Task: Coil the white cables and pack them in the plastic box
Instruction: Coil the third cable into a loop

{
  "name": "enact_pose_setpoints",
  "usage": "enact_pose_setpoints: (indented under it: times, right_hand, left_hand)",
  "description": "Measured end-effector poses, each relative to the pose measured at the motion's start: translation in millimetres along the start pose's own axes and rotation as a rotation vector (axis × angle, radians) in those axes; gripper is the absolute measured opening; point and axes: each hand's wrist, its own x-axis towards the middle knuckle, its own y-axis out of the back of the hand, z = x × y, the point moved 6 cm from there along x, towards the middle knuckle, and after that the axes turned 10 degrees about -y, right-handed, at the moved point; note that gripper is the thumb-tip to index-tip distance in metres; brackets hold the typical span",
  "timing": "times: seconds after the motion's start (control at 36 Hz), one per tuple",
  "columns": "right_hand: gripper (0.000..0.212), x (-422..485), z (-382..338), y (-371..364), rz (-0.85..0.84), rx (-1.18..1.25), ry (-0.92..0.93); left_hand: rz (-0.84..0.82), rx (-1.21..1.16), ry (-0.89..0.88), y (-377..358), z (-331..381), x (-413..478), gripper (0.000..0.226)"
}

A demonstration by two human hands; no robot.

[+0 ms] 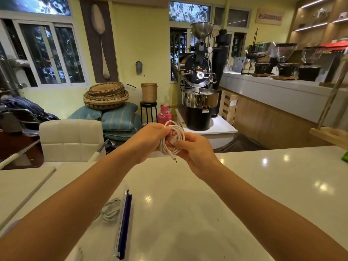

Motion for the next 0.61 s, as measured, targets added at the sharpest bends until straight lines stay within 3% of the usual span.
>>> enact_pose_setpoints:
  times: [0.25, 0.42, 0.53, 0.61]
  right_hand:
    - [0.03, -3.0, -5.7, 0.3, -0.071, 0.013, 0.012]
    - [0.058, -0.4, -3.6, 2.4, -0.077, -0.041, 0.101]
    - [0.046, -5.9, -8.0, -1.3, -0.059, -0.265, 0.291]
    - [0.028, -9.3, -13.3, -3.2, 0.054, -0.507, 0.451]
  left_hand:
    - [0.037, 0.136, -0.041, 2.7, 1.9, 2.1, 0.036]
    - [0.018, 0.171, -0.044, -1.8, -0.6, 1.4, 0.035]
    - [0.014, 0.213, -0.068, -6.9, -1.6, -0.3, 0.036]
    - [0.024, 0.23, -0.076, -6.6, -2.9, -0.3, 0.037]
